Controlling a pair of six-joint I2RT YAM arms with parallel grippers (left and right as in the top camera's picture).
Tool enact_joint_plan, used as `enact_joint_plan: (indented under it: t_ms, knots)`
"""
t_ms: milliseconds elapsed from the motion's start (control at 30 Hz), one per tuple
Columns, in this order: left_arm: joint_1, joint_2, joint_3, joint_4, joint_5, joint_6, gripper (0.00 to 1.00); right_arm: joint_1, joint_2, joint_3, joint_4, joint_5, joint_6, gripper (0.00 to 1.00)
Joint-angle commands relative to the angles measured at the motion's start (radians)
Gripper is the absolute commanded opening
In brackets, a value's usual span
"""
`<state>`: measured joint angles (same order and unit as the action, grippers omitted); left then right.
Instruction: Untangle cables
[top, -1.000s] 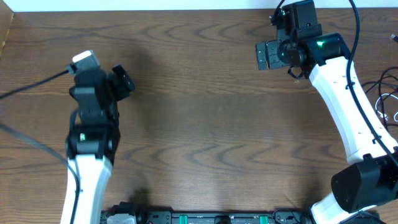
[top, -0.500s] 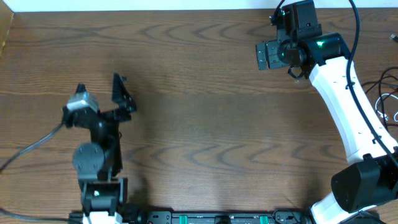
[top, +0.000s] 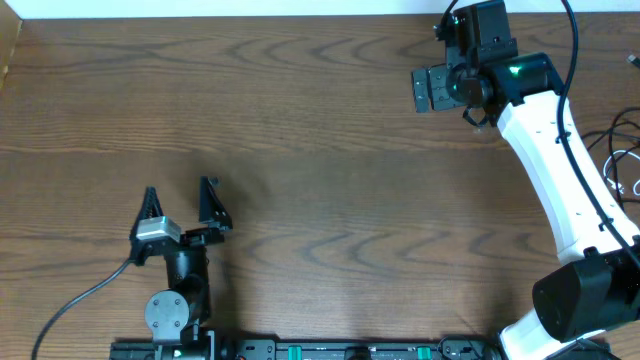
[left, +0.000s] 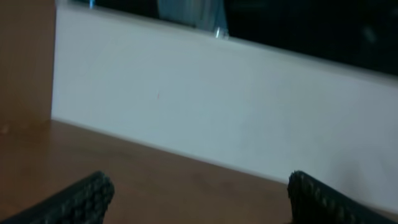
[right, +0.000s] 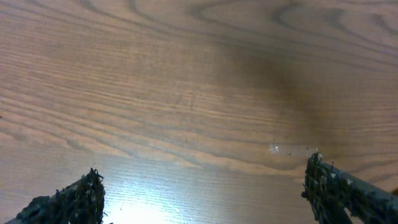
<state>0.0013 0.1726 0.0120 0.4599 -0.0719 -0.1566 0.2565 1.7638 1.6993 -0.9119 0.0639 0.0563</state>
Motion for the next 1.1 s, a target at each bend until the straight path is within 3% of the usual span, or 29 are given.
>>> enact_joint_plan:
  t_ms: [0, 633, 767, 1067]
  knots:
    - [-0.002, -0.082, -0.008, -0.082, 0.012, 0.030, 0.91, 0.000, -0.021, 0.007, 0.000, 0.008, -0.005, 0.99]
    - [0.000, -0.171, -0.008, -0.523, 0.014, 0.117, 0.91, 0.000, -0.021, 0.007, 0.000, 0.008, -0.005, 0.99]
    - [0.000, -0.171, -0.008, -0.534, 0.062, 0.186, 0.91, 0.000, -0.021, 0.007, 0.000, 0.008, -0.005, 0.99]
    - [0.000, -0.171, -0.008, -0.533, 0.061, 0.179, 0.91, 0.000, -0.021, 0.007, 0.000, 0.008, -0.005, 0.99]
